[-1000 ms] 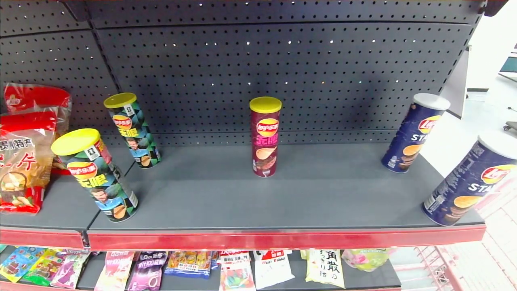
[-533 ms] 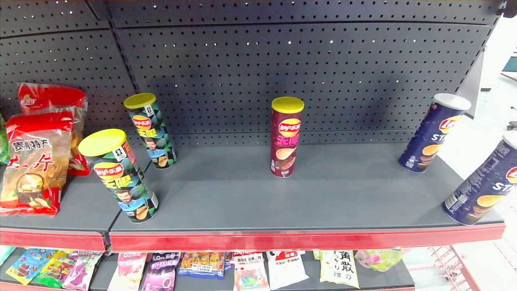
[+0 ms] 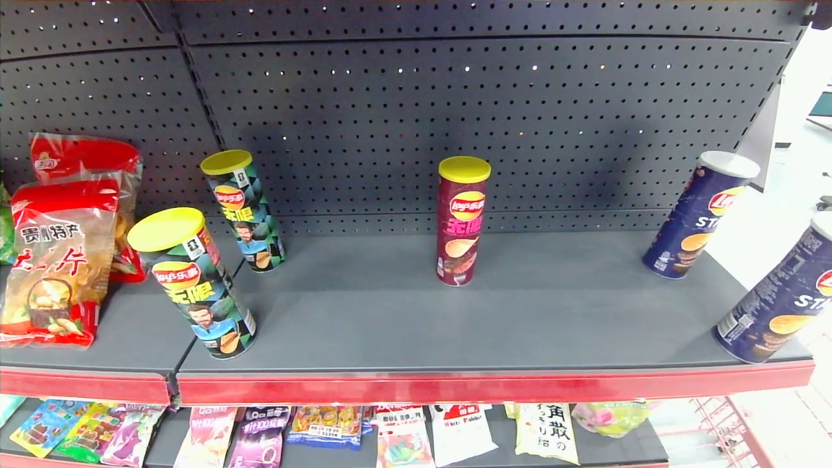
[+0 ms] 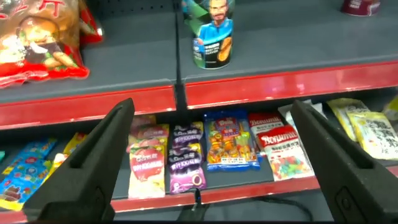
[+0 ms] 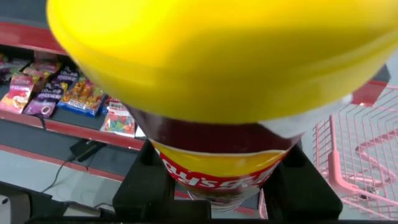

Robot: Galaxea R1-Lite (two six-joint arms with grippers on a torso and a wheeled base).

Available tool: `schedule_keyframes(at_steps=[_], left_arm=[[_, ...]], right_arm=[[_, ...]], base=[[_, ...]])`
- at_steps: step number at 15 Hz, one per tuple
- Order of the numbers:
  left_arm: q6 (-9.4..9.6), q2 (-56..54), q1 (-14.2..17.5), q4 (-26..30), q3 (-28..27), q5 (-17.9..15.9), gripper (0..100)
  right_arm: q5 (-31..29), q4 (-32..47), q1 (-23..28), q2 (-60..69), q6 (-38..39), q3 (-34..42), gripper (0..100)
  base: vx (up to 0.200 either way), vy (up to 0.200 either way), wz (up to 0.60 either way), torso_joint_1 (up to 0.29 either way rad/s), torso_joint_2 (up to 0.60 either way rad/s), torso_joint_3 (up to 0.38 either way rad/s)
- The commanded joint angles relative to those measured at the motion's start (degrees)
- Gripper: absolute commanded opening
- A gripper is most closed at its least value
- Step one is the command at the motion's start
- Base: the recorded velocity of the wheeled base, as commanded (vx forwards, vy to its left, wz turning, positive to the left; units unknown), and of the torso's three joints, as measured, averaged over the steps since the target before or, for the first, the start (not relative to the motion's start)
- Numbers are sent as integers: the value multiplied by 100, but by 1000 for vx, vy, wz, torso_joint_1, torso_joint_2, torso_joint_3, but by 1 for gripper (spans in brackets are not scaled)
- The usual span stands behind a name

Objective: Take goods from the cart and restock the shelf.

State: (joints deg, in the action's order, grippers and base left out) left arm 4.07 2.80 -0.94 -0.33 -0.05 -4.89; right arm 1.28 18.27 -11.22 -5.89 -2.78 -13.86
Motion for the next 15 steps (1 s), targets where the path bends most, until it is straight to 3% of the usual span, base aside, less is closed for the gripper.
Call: schedule_keyframes(at_steps=[1, 7, 11, 12, 13, 14, 15], left_arm=[[6, 45, -12, -11, -4, -74, 100], [182, 27, -3, -46, -4, -135, 100], [120, 221, -170, -55, -65, -188, 100], [-539, 1012, -302, -160, -883, -258, 100], [-1585, 2541, -293, -407, -2122, -135, 100], [-1752, 3297, -310, -653, -3010, -197, 100], [-1532, 3719, -521, -802, -3282, -539, 100]], right_arm=[[4, 1, -3, -18, -3, 138, 0], [-163, -105, -3, 18, -91, 419, 0], [-137, -105, -3, 18, -47, 428, 0], [-119, -105, -3, 18, -47, 428, 0], [-110, -105, -12, 9, -47, 437, 0], [-110, -105, -39, 0, -38, 428, 0], [-110, -105, -56, 0, -38, 428, 0]], base=[[0, 0, 0, 0, 0, 0], [0, 0, 0, 0, 0, 0], [0, 0, 0, 0, 0, 0], [0, 0, 0, 0, 0, 0], [0, 0, 0, 0, 0, 0], [0, 0, 0, 0, 0, 0], [0, 0, 0, 0, 0, 0]])
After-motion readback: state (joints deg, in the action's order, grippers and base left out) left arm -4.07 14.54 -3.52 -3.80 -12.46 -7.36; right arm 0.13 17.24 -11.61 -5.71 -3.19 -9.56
